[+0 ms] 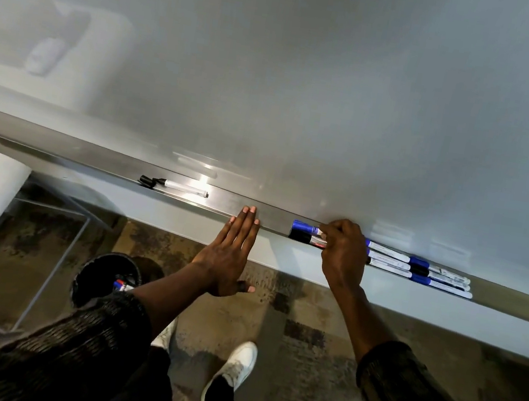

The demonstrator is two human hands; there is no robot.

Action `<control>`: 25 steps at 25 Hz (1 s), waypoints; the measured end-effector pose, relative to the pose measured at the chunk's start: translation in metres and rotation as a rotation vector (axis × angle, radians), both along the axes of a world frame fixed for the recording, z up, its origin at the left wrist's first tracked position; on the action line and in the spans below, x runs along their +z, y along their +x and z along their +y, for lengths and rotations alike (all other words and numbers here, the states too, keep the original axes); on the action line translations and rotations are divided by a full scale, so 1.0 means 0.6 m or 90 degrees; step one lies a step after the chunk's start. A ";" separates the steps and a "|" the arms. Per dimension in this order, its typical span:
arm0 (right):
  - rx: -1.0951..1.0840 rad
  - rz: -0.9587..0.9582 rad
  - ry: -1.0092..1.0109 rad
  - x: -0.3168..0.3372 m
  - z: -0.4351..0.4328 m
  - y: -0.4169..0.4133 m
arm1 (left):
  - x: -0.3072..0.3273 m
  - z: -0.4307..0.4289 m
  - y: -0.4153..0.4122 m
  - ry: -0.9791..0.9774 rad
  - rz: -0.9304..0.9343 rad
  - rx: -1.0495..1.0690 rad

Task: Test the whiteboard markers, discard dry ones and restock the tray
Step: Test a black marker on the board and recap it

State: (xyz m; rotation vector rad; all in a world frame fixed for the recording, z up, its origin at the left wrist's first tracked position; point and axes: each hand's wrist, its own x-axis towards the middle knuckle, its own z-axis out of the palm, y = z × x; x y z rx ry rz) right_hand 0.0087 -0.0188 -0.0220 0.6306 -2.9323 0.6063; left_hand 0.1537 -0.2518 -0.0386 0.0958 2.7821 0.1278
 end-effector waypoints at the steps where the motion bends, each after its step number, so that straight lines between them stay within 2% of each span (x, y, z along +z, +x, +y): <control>1: 0.001 -0.006 -0.003 -0.004 0.001 -0.002 | -0.001 0.000 -0.001 -0.001 0.007 -0.001; 9: 0.009 -0.039 -0.003 -0.010 0.008 0.001 | -0.009 0.000 -0.002 0.000 0.015 -0.007; 14: 0.010 0.033 0.008 0.013 -0.017 0.018 | -0.003 -0.002 -0.001 -0.001 0.014 -0.011; 17: 0.017 0.057 -0.065 0.020 -0.059 0.046 | 0.009 -0.015 0.011 0.034 0.034 0.015; 19: 0.042 0.051 -0.110 0.017 -0.092 0.067 | 0.022 -0.032 0.032 0.063 0.052 0.064; 21: 0.079 0.043 -0.140 0.016 -0.135 0.090 | 0.041 -0.069 0.064 0.104 0.101 0.169; 25: 0.138 0.023 -0.126 0.025 -0.243 0.126 | 0.078 -0.196 0.113 0.141 0.291 0.429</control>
